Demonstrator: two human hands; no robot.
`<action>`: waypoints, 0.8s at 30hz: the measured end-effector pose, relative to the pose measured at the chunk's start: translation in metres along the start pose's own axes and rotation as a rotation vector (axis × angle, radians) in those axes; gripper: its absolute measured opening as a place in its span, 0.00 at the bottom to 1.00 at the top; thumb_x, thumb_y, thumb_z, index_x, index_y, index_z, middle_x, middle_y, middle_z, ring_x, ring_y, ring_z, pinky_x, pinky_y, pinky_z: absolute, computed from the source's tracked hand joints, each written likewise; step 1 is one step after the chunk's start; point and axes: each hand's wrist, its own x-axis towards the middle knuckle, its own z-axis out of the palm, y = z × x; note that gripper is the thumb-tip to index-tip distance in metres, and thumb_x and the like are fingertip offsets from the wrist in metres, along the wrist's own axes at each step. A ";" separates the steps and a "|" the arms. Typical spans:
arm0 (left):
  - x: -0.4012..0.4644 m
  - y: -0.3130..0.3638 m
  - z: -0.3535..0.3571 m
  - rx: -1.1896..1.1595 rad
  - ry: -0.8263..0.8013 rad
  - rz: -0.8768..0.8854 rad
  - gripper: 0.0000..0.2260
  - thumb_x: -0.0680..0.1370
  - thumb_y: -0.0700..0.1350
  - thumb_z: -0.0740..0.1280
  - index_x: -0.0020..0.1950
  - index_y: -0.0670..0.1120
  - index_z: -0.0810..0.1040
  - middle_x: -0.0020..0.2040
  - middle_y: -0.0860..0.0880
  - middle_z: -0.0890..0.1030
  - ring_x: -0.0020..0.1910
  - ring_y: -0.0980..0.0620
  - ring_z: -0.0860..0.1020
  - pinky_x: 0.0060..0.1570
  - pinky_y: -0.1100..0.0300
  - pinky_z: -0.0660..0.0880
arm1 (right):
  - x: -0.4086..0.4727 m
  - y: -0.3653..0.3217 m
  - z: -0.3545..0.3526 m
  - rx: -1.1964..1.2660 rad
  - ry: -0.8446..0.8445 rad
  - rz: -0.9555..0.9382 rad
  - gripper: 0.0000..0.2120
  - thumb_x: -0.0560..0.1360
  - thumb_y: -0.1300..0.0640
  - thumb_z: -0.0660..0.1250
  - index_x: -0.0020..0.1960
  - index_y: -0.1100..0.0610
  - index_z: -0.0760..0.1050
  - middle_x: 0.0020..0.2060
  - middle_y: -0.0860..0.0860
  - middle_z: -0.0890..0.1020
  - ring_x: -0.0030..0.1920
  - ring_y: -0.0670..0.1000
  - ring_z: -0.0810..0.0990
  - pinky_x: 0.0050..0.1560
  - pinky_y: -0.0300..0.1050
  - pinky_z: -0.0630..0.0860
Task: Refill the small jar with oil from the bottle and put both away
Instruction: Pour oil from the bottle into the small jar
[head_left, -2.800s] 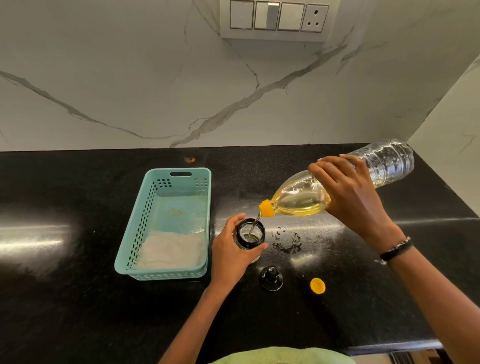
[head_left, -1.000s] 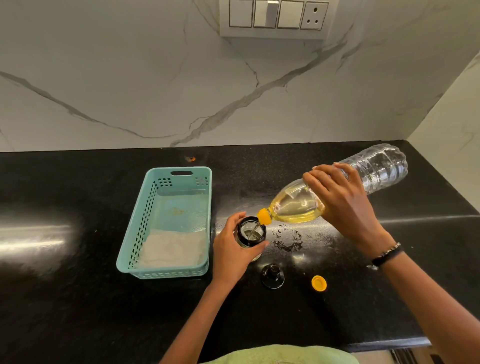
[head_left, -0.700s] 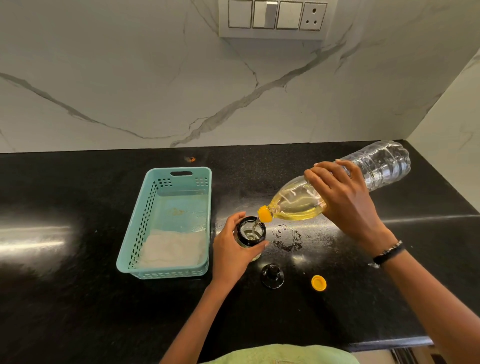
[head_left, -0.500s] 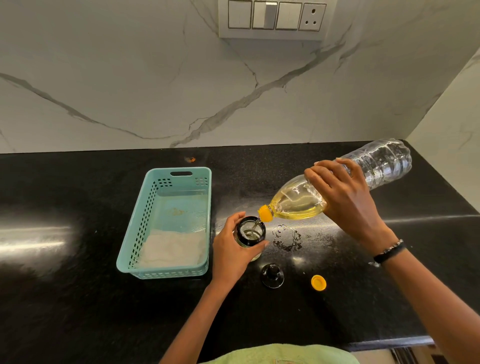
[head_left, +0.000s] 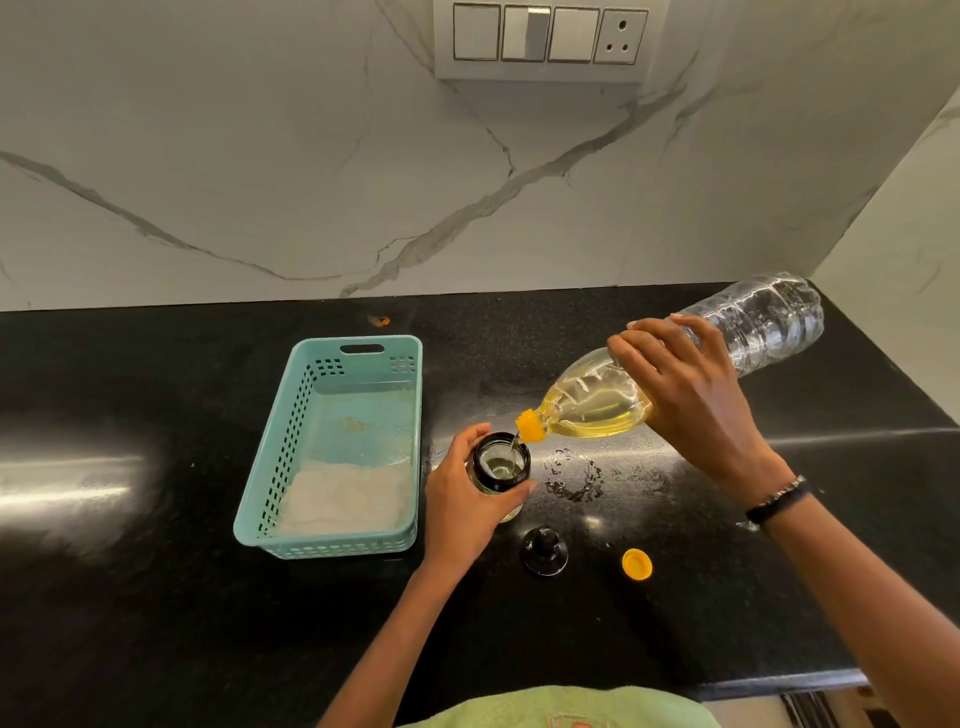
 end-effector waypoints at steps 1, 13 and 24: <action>0.000 0.000 0.000 -0.001 0.000 0.000 0.34 0.60 0.53 0.81 0.62 0.56 0.73 0.56 0.59 0.80 0.57 0.60 0.78 0.56 0.54 0.78 | 0.000 0.000 0.000 0.000 0.001 -0.001 0.27 0.66 0.68 0.73 0.63 0.58 0.73 0.57 0.54 0.80 0.61 0.56 0.75 0.65 0.56 0.64; -0.001 0.001 -0.001 0.005 -0.004 0.009 0.33 0.60 0.53 0.81 0.62 0.56 0.72 0.55 0.61 0.79 0.57 0.62 0.77 0.56 0.55 0.78 | -0.002 -0.002 0.003 -0.019 0.000 -0.007 0.25 0.67 0.69 0.70 0.62 0.58 0.72 0.58 0.54 0.80 0.61 0.57 0.76 0.66 0.56 0.64; 0.000 0.003 -0.001 0.007 -0.002 0.007 0.33 0.60 0.52 0.81 0.62 0.56 0.72 0.55 0.60 0.79 0.57 0.61 0.78 0.56 0.56 0.78 | -0.002 -0.007 0.004 -0.027 0.022 0.005 0.24 0.67 0.70 0.70 0.62 0.58 0.73 0.58 0.55 0.79 0.62 0.57 0.74 0.67 0.56 0.63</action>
